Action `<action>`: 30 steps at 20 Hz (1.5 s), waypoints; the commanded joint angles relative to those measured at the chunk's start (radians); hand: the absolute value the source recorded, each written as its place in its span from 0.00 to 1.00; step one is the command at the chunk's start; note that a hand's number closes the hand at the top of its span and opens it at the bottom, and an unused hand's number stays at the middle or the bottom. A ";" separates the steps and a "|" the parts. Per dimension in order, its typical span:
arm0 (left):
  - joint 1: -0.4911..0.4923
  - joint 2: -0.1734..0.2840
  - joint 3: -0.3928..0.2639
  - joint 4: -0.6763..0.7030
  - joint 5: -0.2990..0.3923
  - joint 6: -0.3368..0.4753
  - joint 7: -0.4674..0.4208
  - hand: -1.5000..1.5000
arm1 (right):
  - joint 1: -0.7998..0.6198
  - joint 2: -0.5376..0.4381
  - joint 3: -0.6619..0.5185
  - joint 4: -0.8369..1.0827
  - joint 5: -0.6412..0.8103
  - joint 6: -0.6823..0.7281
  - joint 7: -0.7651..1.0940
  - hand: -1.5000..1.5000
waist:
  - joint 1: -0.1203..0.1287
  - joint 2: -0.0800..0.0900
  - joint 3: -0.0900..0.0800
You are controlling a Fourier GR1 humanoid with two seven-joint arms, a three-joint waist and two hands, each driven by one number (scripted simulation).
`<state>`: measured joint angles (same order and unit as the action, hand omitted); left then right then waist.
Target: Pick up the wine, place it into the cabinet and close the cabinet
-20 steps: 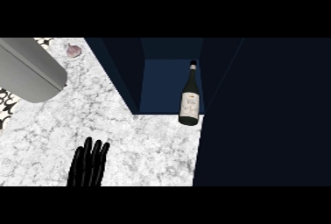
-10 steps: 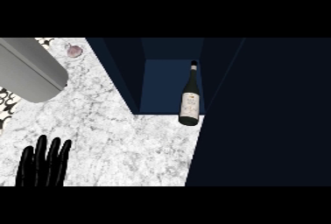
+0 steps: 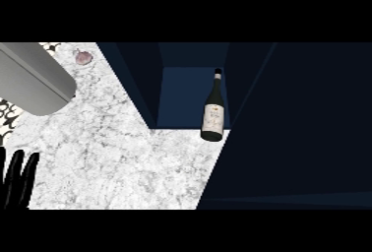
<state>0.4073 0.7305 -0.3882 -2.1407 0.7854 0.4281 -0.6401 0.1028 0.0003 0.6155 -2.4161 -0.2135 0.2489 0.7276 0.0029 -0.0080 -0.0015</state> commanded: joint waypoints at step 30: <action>-0.020 0.027 0.229 0.043 0.154 -0.230 0.136 0.00 | -0.745 -0.009 0.239 0.271 0.182 -0.727 0.019 1.00 | 0.037 0.012 -0.001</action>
<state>0.4174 0.7720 -0.1407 -2.0730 0.9475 0.1600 -0.5330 -0.4672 -0.1704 0.8688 -2.3208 0.0091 -0.4142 0.7661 0.0318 0.0000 -0.0036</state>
